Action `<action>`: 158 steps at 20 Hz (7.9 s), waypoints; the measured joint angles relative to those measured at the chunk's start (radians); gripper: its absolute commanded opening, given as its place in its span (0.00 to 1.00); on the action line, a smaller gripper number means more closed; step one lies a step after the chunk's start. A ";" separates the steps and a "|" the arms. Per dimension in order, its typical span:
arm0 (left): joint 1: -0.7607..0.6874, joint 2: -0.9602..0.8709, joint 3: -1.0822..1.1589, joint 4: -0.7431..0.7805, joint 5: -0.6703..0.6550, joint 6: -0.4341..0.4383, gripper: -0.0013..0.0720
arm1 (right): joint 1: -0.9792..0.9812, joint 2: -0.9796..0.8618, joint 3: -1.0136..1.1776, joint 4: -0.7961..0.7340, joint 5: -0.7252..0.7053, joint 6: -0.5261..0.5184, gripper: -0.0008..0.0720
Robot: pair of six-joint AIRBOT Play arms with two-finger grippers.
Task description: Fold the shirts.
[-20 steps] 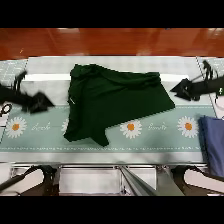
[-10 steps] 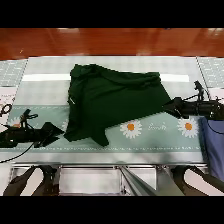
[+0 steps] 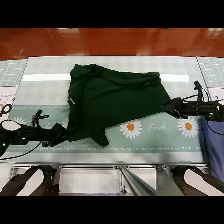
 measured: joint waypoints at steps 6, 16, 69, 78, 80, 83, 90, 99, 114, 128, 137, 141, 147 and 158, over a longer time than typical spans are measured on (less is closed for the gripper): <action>-0.123 -0.050 0.002 -0.007 0.102 -0.003 0.05 | -0.017 0.000 0.008 0.052 -0.018 -0.023 0.59; -0.134 -0.048 0.022 -0.005 0.119 -0.003 0.05 | -0.232 -0.106 0.072 -0.072 -0.072 0.097 0.59; -0.064 0.506 1.407 0.421 -0.159 -0.151 0.05 | 0.013 0.558 1.188 -0.577 0.343 0.391 0.04; -0.096 0.208 0.946 0.363 0.105 -0.175 0.05 | 0.017 0.368 0.654 -0.306 0.125 0.268 0.04; -0.105 0.076 0.914 0.340 0.208 -0.175 0.05 | 0.032 0.242 0.608 -0.248 0.058 0.221 0.04; -0.126 -0.128 0.909 0.323 0.345 -0.177 0.05 | 0.074 0.027 0.610 -0.200 -0.048 0.178 0.04; -0.160 -0.587 1.104 0.309 0.550 -0.177 0.05 | 0.161 -0.487 0.891 -0.161 -0.187 0.187 0.04; -0.169 -0.814 1.285 0.310 0.308 -0.148 0.05 | 0.177 -0.712 1.045 -0.164 -0.147 0.221 0.04; -0.134 -0.755 1.103 0.316 -0.088 -0.051 0.05 | 0.158 -0.692 0.956 -0.340 0.172 0.223 0.05; -0.092 -0.778 1.076 0.328 -0.132 -0.017 0.05 | 0.151 -0.733 0.939 -0.372 0.173 0.267 0.05; -0.088 -0.766 1.088 0.339 -0.184 -0.045 0.71 | 0.132 -0.700 0.939 -0.385 0.232 0.320 0.58; -0.034 -0.636 1.019 0.375 -0.249 -0.055 0.71 | 0.090 -0.552 0.873 -0.449 0.319 0.316 0.58; 0.125 -0.250 0.523 0.367 -0.222 -0.067 0.71 | 0.071 -0.165 0.358 -0.287 0.146 0.171 0.58; 0.176 -0.083 0.120 0.132 -0.039 -0.047 0.71 | 0.068 0.110 -0.002 -0.097 0.038 0.038 0.58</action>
